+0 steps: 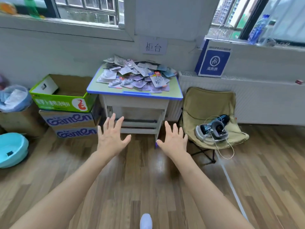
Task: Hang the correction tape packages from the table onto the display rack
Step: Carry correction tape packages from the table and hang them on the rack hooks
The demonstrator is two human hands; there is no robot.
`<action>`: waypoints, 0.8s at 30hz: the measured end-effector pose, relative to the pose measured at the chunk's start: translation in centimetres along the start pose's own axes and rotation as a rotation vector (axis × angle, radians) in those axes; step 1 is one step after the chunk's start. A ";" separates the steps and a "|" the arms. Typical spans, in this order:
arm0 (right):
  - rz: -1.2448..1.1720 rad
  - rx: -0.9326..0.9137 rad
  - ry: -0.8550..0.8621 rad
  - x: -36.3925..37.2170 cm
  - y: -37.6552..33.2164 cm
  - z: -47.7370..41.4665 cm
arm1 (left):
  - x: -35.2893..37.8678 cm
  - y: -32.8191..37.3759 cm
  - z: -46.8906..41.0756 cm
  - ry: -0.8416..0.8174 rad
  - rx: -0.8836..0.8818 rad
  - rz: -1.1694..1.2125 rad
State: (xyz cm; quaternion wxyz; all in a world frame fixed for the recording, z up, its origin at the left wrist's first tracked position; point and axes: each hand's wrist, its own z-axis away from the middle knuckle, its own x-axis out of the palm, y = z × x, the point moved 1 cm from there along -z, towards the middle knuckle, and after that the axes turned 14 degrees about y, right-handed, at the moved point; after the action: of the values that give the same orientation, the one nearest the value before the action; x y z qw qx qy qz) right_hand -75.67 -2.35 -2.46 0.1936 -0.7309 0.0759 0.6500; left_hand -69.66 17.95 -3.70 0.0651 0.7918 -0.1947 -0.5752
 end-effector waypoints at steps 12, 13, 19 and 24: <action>-0.076 0.012 -0.001 2.6 -1.6 -24.0 | 8.8 0.7 -21.7 -0.022 -0.023 -0.007; -0.078 0.019 0.008 3.0 -1.8 -26.0 | 9.7 0.7 -23.8 -0.027 -0.015 -0.010; -0.111 0.084 0.007 5.0 -3.4 -37.1 | 14.3 0.5 -35.9 -0.062 0.031 0.028; -0.122 0.120 -0.033 7.2 -3.9 -43.5 | 18.1 1.1 -42.9 -0.138 0.062 0.042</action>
State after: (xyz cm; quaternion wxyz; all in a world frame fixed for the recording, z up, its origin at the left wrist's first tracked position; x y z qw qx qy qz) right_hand -33.14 -14.42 -5.31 0.2775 -0.7103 0.0670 0.6434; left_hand -24.97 4.88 -5.19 0.0390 0.7476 -0.2332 -0.6206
